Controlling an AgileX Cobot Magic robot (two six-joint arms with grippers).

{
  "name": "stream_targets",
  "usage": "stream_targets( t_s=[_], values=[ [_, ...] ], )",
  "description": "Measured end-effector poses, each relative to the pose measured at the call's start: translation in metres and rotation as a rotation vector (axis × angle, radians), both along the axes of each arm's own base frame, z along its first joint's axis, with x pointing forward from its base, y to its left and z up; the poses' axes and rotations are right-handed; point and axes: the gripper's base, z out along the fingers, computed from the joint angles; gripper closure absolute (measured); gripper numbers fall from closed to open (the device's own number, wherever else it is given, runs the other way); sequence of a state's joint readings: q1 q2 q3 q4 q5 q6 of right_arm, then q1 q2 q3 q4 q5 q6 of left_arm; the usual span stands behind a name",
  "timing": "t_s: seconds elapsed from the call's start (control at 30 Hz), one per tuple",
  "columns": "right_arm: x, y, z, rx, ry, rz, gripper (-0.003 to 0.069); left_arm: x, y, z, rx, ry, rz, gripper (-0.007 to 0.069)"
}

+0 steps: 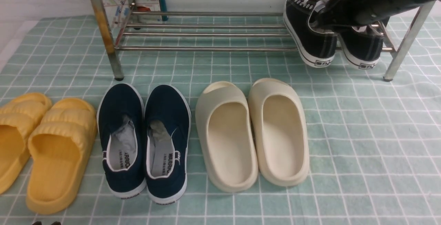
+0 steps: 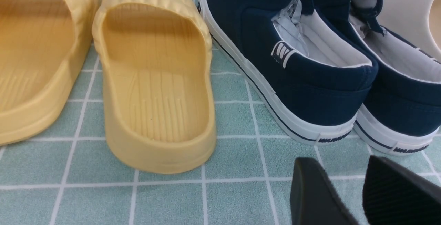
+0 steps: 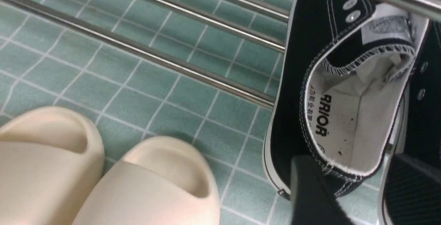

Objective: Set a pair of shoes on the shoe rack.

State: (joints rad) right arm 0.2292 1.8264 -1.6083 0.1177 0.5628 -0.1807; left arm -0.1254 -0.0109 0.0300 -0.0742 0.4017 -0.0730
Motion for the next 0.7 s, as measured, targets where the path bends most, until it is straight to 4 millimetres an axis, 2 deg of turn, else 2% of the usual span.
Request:
stream_targets(
  t_s=[0.07,0.1,0.23,0.27,0.47,0.5,0.53,0.6,0.63,0.67,0.7],
  values=[
    [-0.002,0.000,0.000,-0.004,0.017,0.002,0.0402,0.000,0.000,0.000,0.000,0.000,0.000,0.0386],
    [-0.007,-0.001,0.000,-0.019,0.068,0.013,0.0501,0.000,0.000,0.000,0.000,0.000,0.000,0.0386],
    [-0.031,-0.008,0.014,-0.089,0.171,0.035,0.0650,0.000,0.000,0.000,0.000,0.000,0.000,0.0386],
    [-0.032,-0.009,0.016,-0.092,0.173,0.035,0.0656,0.000,0.000,0.000,0.000,0.000,0.000,0.0386],
    [-0.099,-0.024,0.090,-0.078,0.076,0.040,0.0661,0.000,0.000,0.000,0.000,0.000,0.000,0.0386],
    [-0.120,-0.028,0.108,-0.058,0.026,0.041,0.0659,0.000,0.000,0.000,0.000,0.000,0.000,0.0386],
    [-0.120,-0.028,0.106,-0.059,0.031,0.041,0.0659,0.000,0.000,0.000,0.000,0.000,0.000,0.0386],
    [-0.166,-0.039,0.125,-0.031,-0.067,0.038,0.0655,0.000,0.000,0.000,0.000,0.000,0.000,0.0386],
    [-0.170,-0.039,0.125,-0.031,-0.068,0.038,0.0655,0.000,0.000,0.000,0.000,0.000,0.000,0.0386],
    [-0.199,-0.046,0.123,-0.012,-0.132,0.029,0.0654,0.000,0.000,0.000,0.000,0.000,0.000,0.0386],
    [-0.215,-0.050,0.117,-0.003,-0.158,0.023,0.0654,0.000,0.000,0.000,0.000,0.000,0.000,0.0386]
  ],
)
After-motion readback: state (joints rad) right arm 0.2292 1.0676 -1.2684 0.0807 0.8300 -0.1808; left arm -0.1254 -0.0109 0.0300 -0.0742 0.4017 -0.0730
